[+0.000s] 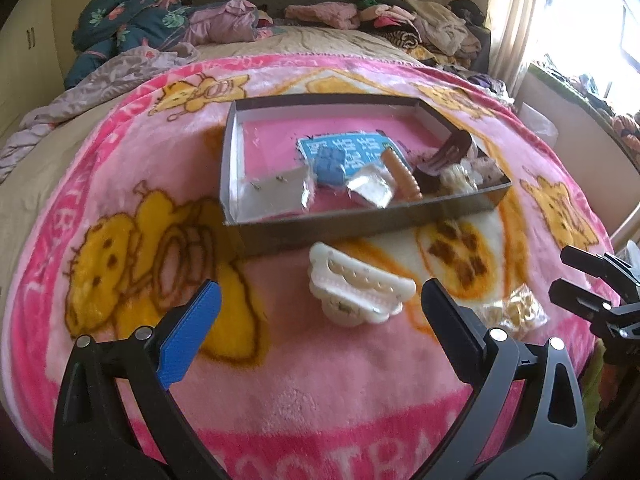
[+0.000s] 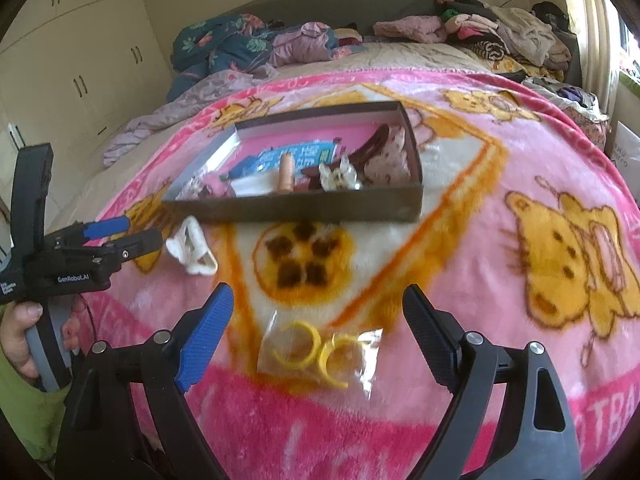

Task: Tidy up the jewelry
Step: 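Lift both open tools away from the tray, then grasp the pink-trimmed white claw clip with the left tool while the right grasps the yellow rings bag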

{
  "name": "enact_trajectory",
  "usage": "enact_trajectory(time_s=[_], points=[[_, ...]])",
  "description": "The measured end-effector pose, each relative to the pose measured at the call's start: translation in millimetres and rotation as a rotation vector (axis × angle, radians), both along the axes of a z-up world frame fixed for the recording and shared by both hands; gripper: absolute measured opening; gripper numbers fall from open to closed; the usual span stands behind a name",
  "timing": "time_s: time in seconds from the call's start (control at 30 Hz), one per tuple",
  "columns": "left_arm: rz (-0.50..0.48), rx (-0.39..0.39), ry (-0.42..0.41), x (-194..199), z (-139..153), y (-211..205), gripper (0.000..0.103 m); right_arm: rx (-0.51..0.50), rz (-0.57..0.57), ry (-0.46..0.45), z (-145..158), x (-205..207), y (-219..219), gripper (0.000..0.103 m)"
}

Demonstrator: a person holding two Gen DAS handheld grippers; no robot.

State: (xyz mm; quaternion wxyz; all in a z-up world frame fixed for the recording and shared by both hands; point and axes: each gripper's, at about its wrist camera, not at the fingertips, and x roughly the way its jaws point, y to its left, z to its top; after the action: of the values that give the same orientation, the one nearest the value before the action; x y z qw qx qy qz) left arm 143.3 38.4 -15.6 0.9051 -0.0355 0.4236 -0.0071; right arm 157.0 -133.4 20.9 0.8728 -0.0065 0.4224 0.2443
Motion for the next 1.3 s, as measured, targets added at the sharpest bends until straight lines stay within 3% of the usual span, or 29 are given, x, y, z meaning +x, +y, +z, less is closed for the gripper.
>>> enact_trajectory(time_s=[0.5, 0.57, 0.73, 0.8, 0.83, 1.1, 1.13, 1.27, 1.3], points=[[-0.036, 0.023, 0.06, -0.1, -22.8, -14.8, 0.093, -0.077, 0.03, 0.058, -40.4, -7.0, 16.8, 0.086], [-0.039, 0.029, 0.067, 2.8, -25.7, -17.0, 0.093, -0.083, 0.027, 0.061, -45.3, -5.7, 18.6, 0.092], [-0.051, 0.023, 0.093, 14.3, -35.1, -22.3, 0.093, -0.103, 0.039, 0.051, -55.0, -6.3, 26.9, 0.093], [-0.045, 0.024, 0.103, 20.0, -40.3, -22.8, 0.093, -0.12, 0.048, 0.035, -57.3, -7.7, 30.3, 0.091], [-0.042, 0.018, 0.104, 21.9, -42.1, -22.5, 0.093, -0.121, 0.053, 0.031, -58.2, -8.7, 30.7, 0.083], [-0.028, -0.017, 0.097, 36.4, -48.6, -18.4, 0.093, -0.079, 0.105, 0.027, -50.6, -11.6, 32.1, 0.08], [-0.029, -0.02, 0.096, 37.4, -48.2, -18.2, 0.091, -0.075, 0.105, 0.026, -48.7, -12.4, 32.5, 0.08], [-0.033, -0.018, 0.094, 40.4, -48.1, -19.4, 0.065, -0.067, 0.111, 0.019, -40.7, -14.3, 34.3, 0.08], [-0.036, -0.019, 0.092, 39.7, -47.3, -19.6, 0.065, -0.062, 0.11, 0.018, -38.3, -14.0, 33.7, 0.08]])
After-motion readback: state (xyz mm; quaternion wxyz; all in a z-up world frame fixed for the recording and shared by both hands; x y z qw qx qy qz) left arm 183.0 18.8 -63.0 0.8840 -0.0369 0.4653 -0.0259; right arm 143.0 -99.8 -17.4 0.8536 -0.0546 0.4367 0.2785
